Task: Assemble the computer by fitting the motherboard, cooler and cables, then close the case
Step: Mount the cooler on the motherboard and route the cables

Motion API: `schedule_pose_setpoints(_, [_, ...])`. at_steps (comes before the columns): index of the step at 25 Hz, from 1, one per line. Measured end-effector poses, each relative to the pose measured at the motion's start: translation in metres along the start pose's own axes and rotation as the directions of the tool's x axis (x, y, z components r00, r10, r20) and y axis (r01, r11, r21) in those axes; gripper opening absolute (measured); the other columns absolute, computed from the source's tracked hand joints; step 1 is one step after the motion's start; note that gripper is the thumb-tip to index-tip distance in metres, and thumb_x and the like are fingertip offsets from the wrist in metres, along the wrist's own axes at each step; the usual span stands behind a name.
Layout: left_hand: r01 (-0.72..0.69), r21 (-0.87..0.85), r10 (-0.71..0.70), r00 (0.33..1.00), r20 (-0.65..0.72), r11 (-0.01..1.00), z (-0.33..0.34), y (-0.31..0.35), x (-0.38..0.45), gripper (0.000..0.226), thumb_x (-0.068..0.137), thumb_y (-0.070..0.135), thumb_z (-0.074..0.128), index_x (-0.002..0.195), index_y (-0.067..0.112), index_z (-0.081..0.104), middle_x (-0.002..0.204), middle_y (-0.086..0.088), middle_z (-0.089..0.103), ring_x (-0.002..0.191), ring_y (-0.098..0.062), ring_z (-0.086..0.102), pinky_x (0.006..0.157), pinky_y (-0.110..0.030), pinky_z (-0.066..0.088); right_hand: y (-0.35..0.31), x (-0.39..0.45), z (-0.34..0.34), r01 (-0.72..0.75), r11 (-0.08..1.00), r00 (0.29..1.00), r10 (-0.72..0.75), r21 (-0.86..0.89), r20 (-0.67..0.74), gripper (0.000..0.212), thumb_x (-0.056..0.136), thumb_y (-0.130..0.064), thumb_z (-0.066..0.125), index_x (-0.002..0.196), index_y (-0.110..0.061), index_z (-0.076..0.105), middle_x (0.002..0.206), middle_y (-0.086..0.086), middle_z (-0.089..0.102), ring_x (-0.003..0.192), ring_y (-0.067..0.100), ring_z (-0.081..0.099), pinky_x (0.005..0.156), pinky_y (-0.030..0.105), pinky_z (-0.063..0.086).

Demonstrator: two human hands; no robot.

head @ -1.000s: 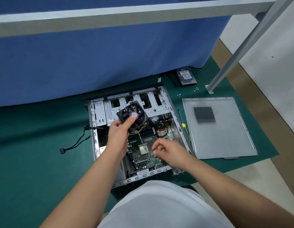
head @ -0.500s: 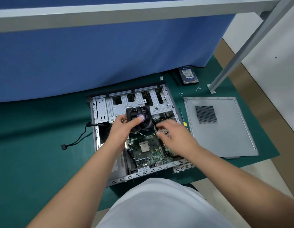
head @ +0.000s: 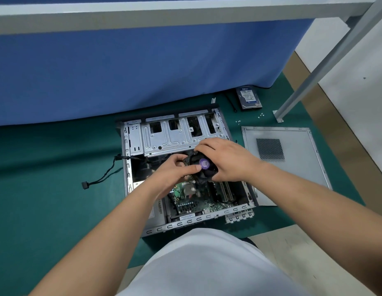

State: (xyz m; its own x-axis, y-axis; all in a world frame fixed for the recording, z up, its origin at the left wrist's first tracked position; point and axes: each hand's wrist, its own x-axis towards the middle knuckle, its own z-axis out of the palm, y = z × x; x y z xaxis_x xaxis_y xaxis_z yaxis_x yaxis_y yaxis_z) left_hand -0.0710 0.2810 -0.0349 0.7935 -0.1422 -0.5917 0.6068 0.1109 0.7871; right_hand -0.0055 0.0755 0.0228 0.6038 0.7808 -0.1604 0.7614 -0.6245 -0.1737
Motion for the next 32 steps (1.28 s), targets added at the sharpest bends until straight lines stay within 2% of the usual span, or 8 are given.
schedule_pose_setpoints(3, [0.021,-0.029,-0.021,1.000,-0.018,0.999,0.002,-0.001,-0.003,0.084,0.052,0.034,0.099,0.123,0.012,0.059,0.090,-0.001,0.063,0.076,-0.012,0.068,0.075,-0.029,0.055,-0.006,-0.004,0.009,0.002,1.000,1.000,-0.001,-0.026,0.031,0.097,0.065,-0.051,0.084,0.145,-0.020,0.040,0.144,0.000,0.047,0.133,0.022,0.044,0.111,0.043,0.042])
schedule_pose_setpoints(9, [0.086,0.137,-0.080,0.996,-0.048,0.987,0.005,0.002,-0.017,0.082,0.071,0.023,0.095,0.137,0.021,0.047,0.124,-0.006,0.059,0.104,-0.027,0.070,0.096,-0.045,0.059,-0.015,-0.006,0.030,-0.061,0.997,0.995,0.058,0.040,0.085,0.096,0.066,-0.044,0.085,0.146,-0.019,0.038,0.140,0.001,0.052,0.128,0.023,0.051,0.106,0.039,0.046])
schedule_pose_setpoints(13, [0.133,0.281,-0.123,0.991,-0.053,0.951,-0.008,0.004,-0.029,0.033,0.089,0.012,0.080,0.110,0.008,0.055,0.096,-0.014,0.072,0.084,-0.029,0.075,0.087,-0.053,0.061,-0.010,-0.010,0.038,-0.150,0.986,0.986,0.145,0.071,0.077,0.102,0.066,-0.050,0.086,0.149,-0.019,0.035,0.144,0.001,0.050,0.133,0.023,0.047,0.105,0.036,0.042])
schedule_pose_setpoints(15, [0.085,0.341,-0.089,0.996,-0.002,0.936,-0.014,0.008,-0.033,0.011,0.098,0.018,0.069,0.098,0.008,0.064,0.083,-0.010,0.073,0.072,-0.022,0.071,0.083,-0.047,0.063,-0.010,-0.009,0.040,-0.160,0.985,0.984,0.154,0.066,0.086,0.104,0.066,-0.051,0.087,0.150,-0.020,0.035,0.145,0.001,0.050,0.133,0.023,0.047,0.106,0.036,0.042])
schedule_pose_setpoints(17, [0.001,0.442,0.025,0.998,-0.053,0.897,-0.018,0.013,-0.032,0.015,0.100,0.028,0.066,0.093,0.016,0.072,0.086,-0.005,0.072,0.064,-0.015,0.059,0.064,-0.032,0.061,-0.012,-0.007,0.041,-0.149,0.988,0.985,0.144,0.049,0.093,0.101,0.067,-0.049,0.086,0.149,-0.021,0.035,0.144,0.000,0.050,0.132,0.023,0.047,0.105,0.037,0.043])
schedule_pose_setpoints(20, [-0.121,0.619,0.226,0.970,-0.093,0.776,-0.020,0.016,-0.019,0.020,0.102,0.035,0.061,0.089,0.024,0.072,0.078,-0.001,0.067,0.061,-0.017,0.051,0.056,-0.026,0.046,-0.023,-0.006,0.046,-0.132,0.989,0.986,0.124,0.068,0.111,0.098,0.069,-0.045,0.085,0.149,-0.022,0.035,0.145,-0.001,0.048,0.132,0.023,0.047,0.106,0.040,0.045])
schedule_pose_setpoints(26, [-0.140,0.951,0.406,0.914,0.016,0.277,-0.042,0.011,-0.001,0.024,0.105,0.042,0.052,0.110,0.030,0.072,0.098,0.006,0.070,0.091,-0.020,0.065,0.077,-0.037,0.054,-0.037,-0.010,0.059,-0.136,0.983,0.986,0.122,0.124,0.117,0.102,0.067,-0.049,0.087,0.150,-0.022,0.035,0.146,-0.002,0.047,0.132,0.020,0.045,0.106,0.037,0.042])
schedule_pose_setpoints(32, [-0.193,0.974,0.623,0.778,0.077,0.121,-0.069,-0.010,-0.015,0.021,0.100,0.041,0.061,0.108,0.027,0.075,0.095,0.008,0.070,0.091,-0.020,0.064,0.085,-0.040,0.045,-0.035,-0.007,0.072,-0.236,0.963,0.953,0.205,0.127,0.223,0.104,0.069,-0.052,0.087,0.152,-0.020,0.032,0.151,-0.001,0.044,0.138,0.023,0.041,0.107,0.041,0.046])
